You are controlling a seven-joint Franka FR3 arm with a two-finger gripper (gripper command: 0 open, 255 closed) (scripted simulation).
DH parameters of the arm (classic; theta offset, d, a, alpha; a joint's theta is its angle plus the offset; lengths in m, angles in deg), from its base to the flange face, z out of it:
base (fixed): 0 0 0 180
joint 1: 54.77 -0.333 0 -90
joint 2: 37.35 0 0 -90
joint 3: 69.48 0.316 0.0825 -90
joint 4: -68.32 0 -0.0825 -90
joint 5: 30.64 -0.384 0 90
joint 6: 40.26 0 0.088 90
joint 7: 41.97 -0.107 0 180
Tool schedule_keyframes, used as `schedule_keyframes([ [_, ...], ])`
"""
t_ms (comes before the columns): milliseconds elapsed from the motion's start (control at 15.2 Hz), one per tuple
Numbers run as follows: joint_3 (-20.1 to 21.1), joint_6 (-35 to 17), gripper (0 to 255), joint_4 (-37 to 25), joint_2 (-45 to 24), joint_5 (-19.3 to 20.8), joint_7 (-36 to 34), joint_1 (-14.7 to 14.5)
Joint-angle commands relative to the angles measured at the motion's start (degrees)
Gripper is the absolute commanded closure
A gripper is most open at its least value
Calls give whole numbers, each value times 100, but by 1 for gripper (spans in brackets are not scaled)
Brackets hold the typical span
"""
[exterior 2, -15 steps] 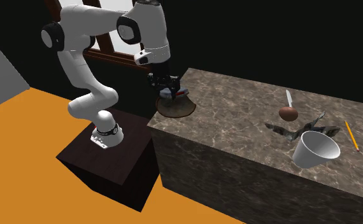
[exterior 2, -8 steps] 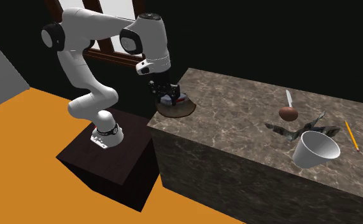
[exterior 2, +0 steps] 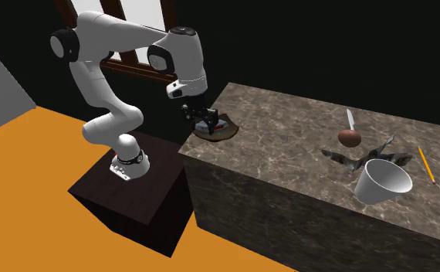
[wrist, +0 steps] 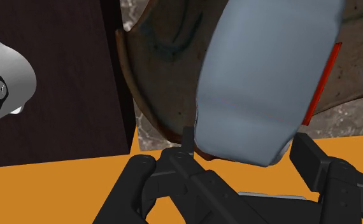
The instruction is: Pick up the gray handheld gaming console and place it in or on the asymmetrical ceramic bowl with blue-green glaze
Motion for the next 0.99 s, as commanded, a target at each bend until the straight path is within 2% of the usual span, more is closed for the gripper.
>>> schedule_keyframes([
  [0, 7, -8, 255, 11, -2, -8, -1, -7],
  [132, 7, -8, 255, 11, -2, -7, -1, -8],
  [198, 8, -8, 0, 12, -1, -8, -2, -9],
  [528, 7, -8, 0, 11, -2, -7, -1, -8],
  [792, -129, 716, 0, -694, 12, 74, -29, 17],
  [924, -130, 716, 0, -693, 13, 74, -29, 17],
])
